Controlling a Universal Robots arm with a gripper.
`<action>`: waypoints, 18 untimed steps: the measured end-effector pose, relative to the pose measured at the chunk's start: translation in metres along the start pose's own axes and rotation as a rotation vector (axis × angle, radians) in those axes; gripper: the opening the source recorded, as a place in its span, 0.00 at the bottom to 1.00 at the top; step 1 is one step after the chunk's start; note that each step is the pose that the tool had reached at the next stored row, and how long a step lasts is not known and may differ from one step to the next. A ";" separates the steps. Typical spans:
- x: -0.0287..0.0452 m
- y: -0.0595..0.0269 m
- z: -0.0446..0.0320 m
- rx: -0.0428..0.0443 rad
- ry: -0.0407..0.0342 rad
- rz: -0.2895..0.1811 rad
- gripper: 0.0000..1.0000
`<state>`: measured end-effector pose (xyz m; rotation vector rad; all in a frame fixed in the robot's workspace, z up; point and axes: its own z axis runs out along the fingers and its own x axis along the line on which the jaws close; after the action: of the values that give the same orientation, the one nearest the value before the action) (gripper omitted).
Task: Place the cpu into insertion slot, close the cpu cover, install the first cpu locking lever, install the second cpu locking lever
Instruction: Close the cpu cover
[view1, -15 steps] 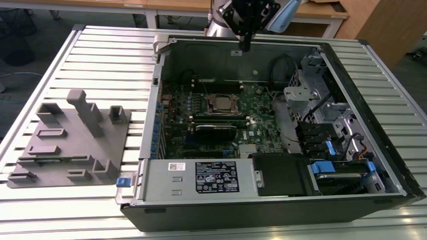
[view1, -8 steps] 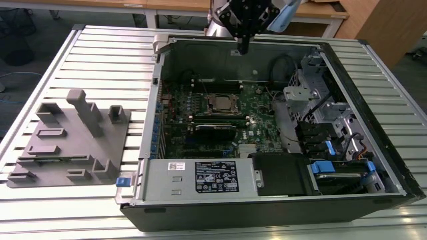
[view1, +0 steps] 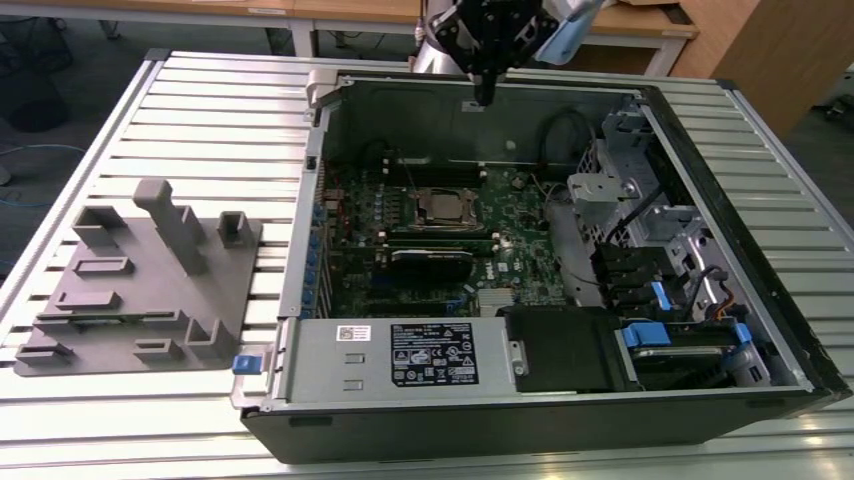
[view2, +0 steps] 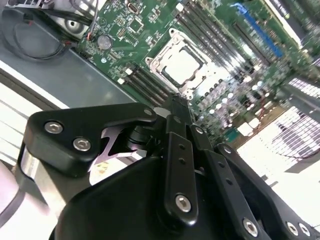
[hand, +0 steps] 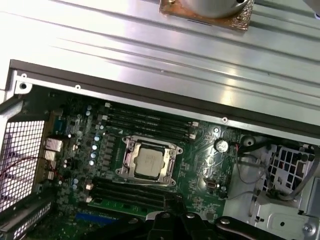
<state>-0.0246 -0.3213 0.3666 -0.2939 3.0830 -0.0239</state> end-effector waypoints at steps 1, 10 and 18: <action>0.0001 -0.0001 0.0007 -0.0001 0.0001 0.010 0.10; 0.0004 -0.0003 0.0074 -0.0231 -0.0017 0.117 0.10; 0.0008 -0.0007 0.0145 -0.0431 -0.0049 0.188 0.10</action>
<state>-0.0246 -0.3223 0.3521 -0.0047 3.0946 0.0497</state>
